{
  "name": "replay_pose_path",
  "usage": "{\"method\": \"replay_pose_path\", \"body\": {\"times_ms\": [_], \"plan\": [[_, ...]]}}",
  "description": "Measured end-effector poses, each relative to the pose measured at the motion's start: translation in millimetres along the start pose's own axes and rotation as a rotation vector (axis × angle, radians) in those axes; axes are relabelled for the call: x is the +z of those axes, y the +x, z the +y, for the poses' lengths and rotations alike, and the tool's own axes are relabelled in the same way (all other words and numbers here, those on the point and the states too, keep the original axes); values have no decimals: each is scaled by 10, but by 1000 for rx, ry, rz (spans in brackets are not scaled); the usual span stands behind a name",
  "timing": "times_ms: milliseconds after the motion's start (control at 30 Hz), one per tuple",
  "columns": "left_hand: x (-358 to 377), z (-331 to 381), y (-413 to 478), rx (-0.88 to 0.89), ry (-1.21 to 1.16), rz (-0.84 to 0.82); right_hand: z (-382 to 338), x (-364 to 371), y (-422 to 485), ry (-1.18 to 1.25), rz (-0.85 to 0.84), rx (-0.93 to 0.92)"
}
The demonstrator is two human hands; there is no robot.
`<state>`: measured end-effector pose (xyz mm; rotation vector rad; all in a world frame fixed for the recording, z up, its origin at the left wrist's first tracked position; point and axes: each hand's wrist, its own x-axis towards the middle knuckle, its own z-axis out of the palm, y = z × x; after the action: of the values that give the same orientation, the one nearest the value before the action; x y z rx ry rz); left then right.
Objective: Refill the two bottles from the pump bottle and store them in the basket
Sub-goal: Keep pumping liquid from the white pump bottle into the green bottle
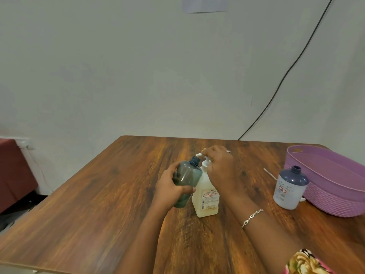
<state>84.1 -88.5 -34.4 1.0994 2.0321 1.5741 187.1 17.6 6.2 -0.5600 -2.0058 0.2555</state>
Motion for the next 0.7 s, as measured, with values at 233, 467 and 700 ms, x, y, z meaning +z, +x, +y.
{"method": "replay_pose_path", "body": {"times_ms": [233, 467, 700], "plan": [[-3, -34, -12, -9, -27, -10, 61, 46, -53, -3, 30, -29], [-75, -21, -38, -12, -36, -39, 31, 16, 22, 55, 70, 9], [-62, 0, -49, -22, -34, -58, 100, 96, -28, 12, 77, -28]]}}
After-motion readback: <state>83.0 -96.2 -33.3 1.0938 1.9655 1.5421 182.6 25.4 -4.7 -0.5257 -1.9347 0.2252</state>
